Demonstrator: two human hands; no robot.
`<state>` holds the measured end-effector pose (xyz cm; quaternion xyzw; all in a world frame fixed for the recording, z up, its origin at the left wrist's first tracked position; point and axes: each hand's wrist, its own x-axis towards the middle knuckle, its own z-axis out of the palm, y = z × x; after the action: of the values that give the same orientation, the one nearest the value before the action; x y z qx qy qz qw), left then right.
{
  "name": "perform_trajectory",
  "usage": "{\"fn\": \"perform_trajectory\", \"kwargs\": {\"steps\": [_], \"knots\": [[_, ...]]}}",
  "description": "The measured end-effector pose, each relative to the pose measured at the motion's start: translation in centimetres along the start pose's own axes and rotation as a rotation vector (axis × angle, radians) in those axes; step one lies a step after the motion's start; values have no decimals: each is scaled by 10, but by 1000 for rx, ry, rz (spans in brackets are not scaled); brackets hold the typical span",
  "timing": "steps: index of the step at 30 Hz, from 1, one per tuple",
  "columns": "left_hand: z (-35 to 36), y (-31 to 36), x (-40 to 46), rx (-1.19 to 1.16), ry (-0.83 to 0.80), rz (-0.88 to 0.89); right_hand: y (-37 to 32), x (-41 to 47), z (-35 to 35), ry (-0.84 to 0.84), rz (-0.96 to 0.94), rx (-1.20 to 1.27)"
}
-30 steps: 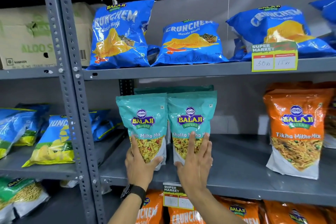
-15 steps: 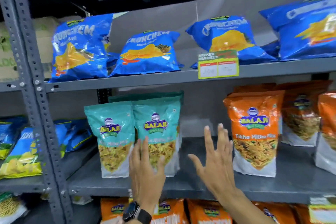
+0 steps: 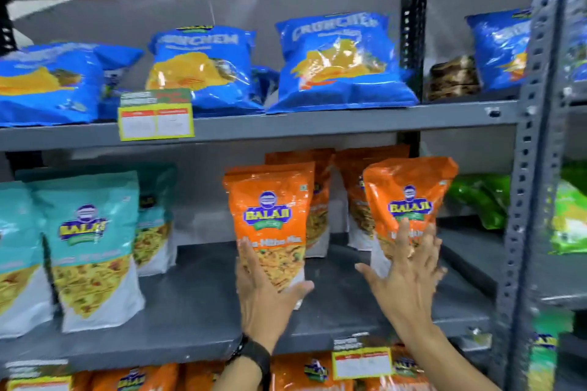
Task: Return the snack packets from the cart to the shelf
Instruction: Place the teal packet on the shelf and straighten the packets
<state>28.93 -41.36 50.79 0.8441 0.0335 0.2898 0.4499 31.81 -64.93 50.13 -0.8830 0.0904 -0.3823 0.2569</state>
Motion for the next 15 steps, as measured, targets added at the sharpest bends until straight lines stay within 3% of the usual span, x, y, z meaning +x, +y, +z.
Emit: {"fn": "perform_trajectory", "kwargs": {"steps": [15], "knots": [[86, 54, -23, 119, 30, -15, 52, 21, -6, -96, -112, 177]]}}
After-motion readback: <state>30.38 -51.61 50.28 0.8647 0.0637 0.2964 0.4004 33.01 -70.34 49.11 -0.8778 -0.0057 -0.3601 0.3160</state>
